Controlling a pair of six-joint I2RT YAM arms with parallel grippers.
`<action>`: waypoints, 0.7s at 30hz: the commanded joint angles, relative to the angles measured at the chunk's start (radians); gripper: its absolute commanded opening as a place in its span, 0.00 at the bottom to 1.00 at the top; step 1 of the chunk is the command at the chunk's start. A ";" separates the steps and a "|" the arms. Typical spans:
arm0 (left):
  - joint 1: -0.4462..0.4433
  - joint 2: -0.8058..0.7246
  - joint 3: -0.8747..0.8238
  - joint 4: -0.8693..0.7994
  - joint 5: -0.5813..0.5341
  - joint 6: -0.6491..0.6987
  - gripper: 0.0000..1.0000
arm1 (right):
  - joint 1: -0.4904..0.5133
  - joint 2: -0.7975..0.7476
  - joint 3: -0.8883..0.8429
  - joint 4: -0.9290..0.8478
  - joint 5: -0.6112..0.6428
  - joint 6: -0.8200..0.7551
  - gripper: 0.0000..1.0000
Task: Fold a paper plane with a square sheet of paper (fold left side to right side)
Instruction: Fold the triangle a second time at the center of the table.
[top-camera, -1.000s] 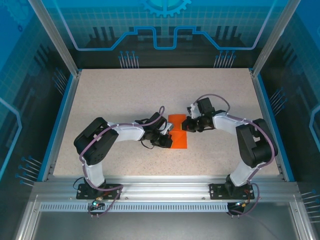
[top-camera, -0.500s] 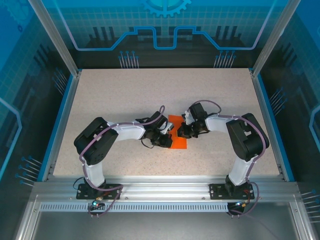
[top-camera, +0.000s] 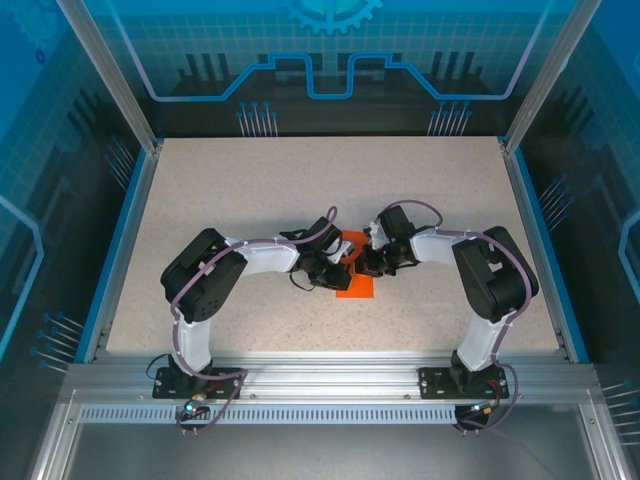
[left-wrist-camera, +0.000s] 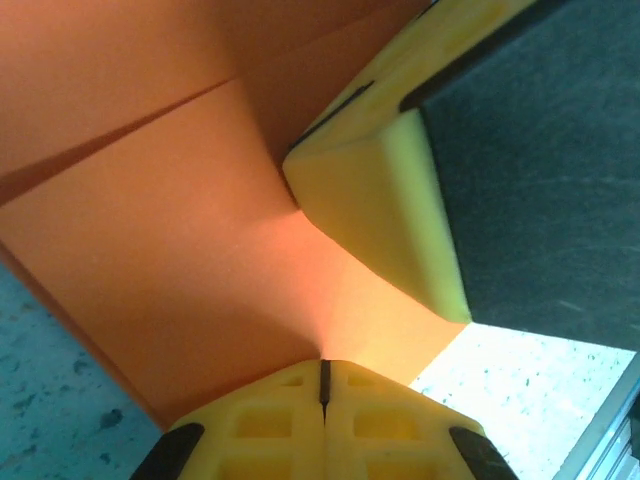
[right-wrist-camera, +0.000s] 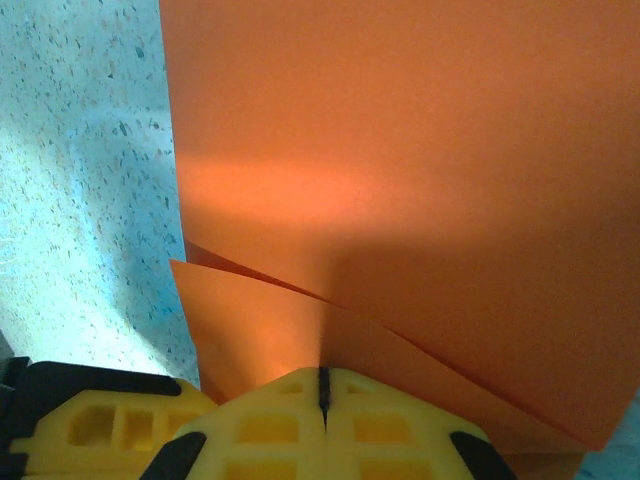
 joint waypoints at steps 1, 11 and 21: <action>0.000 0.010 0.008 -0.040 -0.001 0.027 0.00 | 0.010 0.028 -0.001 -0.073 0.041 0.000 0.00; 0.004 -0.075 -0.124 -0.035 -0.028 0.003 0.00 | -0.003 0.059 0.033 -0.141 0.063 -0.023 0.00; 0.012 -0.143 -0.223 -0.048 -0.058 -0.012 0.00 | -0.014 0.068 0.038 -0.145 0.057 -0.031 0.00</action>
